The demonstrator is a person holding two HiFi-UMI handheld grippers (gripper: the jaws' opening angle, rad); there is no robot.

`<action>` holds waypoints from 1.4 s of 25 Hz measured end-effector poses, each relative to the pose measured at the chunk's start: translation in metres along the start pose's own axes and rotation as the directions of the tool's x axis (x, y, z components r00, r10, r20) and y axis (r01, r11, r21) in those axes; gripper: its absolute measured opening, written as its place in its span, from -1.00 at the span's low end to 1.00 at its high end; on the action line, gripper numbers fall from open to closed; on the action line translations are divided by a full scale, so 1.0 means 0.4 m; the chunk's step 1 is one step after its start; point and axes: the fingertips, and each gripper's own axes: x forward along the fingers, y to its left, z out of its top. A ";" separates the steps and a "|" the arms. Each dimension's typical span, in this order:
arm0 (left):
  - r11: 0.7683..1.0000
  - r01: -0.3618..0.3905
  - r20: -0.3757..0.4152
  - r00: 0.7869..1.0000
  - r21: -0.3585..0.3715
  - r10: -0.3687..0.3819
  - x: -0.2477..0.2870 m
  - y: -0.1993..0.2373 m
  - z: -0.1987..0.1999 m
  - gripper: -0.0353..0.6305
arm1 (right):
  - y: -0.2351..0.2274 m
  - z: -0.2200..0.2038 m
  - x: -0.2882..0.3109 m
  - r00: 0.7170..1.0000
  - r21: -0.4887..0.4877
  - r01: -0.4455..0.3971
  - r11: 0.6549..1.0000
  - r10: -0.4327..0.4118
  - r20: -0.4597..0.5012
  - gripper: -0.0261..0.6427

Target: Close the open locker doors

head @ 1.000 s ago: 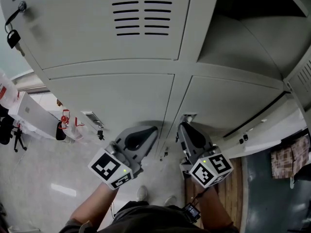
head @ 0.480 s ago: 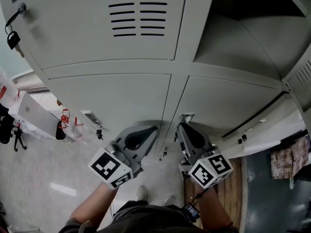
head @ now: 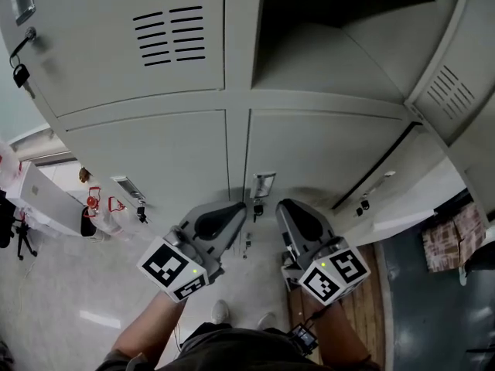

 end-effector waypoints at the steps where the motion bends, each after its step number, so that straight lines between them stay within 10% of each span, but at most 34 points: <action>1: 1.000 0.008 -0.001 1.000 0.006 -0.008 0.006 -0.016 0.002 -0.87 | -0.001 0.009 -0.018 1.000 -0.005 0.004 1.000 -0.004 0.005 -0.80; 35: 0.925 0.235 0.167 0.941 0.297 -0.293 0.323 -0.662 0.355 -0.87 | -0.074 0.555 -0.716 0.939 -0.324 0.200 0.924 -0.086 0.333 -0.79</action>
